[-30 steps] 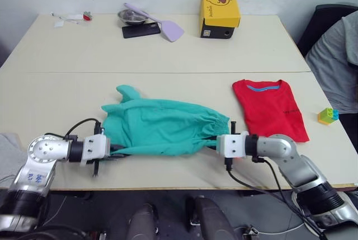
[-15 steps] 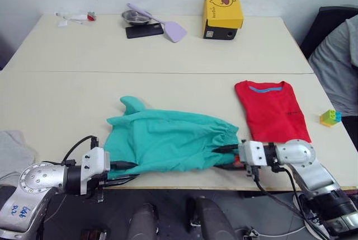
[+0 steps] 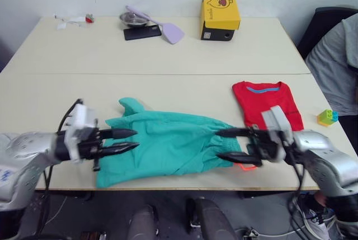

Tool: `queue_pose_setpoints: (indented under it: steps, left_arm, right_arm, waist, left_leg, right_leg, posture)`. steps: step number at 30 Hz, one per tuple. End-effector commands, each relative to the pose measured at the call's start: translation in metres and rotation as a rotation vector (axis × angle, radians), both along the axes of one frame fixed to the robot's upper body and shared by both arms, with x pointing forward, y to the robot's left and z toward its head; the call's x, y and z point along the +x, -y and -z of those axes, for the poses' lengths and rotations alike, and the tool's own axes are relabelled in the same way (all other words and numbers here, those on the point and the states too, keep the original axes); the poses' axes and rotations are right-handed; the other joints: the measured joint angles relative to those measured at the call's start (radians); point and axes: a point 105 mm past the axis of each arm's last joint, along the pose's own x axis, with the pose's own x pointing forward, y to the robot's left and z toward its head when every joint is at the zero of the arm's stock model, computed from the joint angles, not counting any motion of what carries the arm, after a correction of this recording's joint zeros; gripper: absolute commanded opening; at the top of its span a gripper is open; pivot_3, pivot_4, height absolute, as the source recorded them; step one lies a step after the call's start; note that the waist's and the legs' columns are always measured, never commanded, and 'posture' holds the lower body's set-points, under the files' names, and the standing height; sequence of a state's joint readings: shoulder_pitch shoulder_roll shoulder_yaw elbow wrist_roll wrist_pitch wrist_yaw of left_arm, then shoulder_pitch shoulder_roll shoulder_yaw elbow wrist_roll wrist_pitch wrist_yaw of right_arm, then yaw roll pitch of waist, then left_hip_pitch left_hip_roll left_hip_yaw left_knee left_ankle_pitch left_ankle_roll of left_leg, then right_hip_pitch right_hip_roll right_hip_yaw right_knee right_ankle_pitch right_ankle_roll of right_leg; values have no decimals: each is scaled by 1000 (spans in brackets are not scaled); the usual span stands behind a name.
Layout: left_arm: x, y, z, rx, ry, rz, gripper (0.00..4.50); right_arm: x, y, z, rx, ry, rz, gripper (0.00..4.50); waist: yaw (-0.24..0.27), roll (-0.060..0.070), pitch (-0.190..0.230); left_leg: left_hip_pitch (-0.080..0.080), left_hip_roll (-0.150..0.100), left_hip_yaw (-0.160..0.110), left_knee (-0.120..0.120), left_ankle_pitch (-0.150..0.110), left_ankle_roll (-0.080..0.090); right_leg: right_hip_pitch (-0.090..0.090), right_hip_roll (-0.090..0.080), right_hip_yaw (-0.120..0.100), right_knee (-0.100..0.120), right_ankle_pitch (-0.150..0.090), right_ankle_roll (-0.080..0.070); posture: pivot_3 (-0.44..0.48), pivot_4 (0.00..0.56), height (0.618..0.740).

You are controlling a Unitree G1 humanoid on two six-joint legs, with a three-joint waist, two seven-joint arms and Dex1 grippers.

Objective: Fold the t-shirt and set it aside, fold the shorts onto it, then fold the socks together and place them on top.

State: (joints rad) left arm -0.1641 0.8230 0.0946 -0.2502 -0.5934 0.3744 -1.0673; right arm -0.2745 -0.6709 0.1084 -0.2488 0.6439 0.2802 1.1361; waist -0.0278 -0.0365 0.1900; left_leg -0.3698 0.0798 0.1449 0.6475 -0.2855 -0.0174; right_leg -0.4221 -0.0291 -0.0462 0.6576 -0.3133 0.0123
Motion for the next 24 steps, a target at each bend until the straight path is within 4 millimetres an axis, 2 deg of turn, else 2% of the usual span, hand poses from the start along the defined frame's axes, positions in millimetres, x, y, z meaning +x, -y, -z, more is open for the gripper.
queue_pose_setpoints:
  steps: [1, 4, 6, 9, 11, 15, 18, 24]
  left_arm:
    - [18, 11, 18, 85, 70, 25, 7]
    - [34, 22, 28, 103, 101, 33, 0]
    - [52, 28, 33, 99, 142, -24, 0]
    - [73, 29, 33, 70, 190, -117, 0]
    - [95, 26, 29, 18, 237, -256, 0]
    - [116, 14, 32, -15, 296, -428, 0]
    - [123, 3, 33, -74, 303, -540, 0]
    - [116, -25, 57, -44, 210, -632, 0]
  right_arm:
    - [14, -17, 16, -87, 155, 62, 1801]
    - [25, -34, 31, -125, 227, 100, 705]
    - [36, -39, 43, -157, 253, 154, 28]
    - [47, -36, 51, -171, 271, 216, 28]
    - [54, -27, 55, -171, 266, 281, 28]
    - [64, -6, 59, -168, 240, 402, 28]
    - [68, 12, 60, -163, 219, 480, 28]
    - [66, 46, 68, -212, 205, 564, 28]
  waist:
    - [0, 0, 0]
    - [-1, -1, 0]
    - [-1, -1, 0]
    - [-1, -1, 0]
    - [0, -1, 0]
    - [-1, -1, -1]
    - [-1, -1, -1]
    - [0, -2, -1]
  left_leg:
    - [-1, 0, 1, 0, 0, 0]
    - [-5, 0, 3, 2, 2, -5]
    - [-5, 0, 4, 2, 3, -6]
    - [-4, 0, 5, 3, 3, -5]
    - [-4, 0, 5, 4, 3, -5]
    - [-3, 0, 5, 4, 3, -5]
    - [-2, 0, 5, 3, 4, -6]
    - [-1, 0, 5, 3, 4, -6]
  right_leg:
    - [-1, 0, 0, 0, 0, 0]
    - [-7, 0, 1, 2, 0, 0]
    - [-7, 1, 2, 3, 0, 0]
    - [-6, 0, 2, 3, 0, 1]
    - [-6, 0, 3, 4, 1, 1]
    - [-5, 0, 3, 5, 1, 2]
    - [-5, 0, 3, 6, 1, 2]
    - [-3, -1, 3, 5, 1, 2]
  posture:
    - [0, 150, 740]
    - [0, 150, 740]
    - [0, 150, 740]
    - [0, 150, 740]
    - [0, 150, 740]
    - [0, 150, 740]
    - [0, 150, 740]
    - [0, 150, 740]
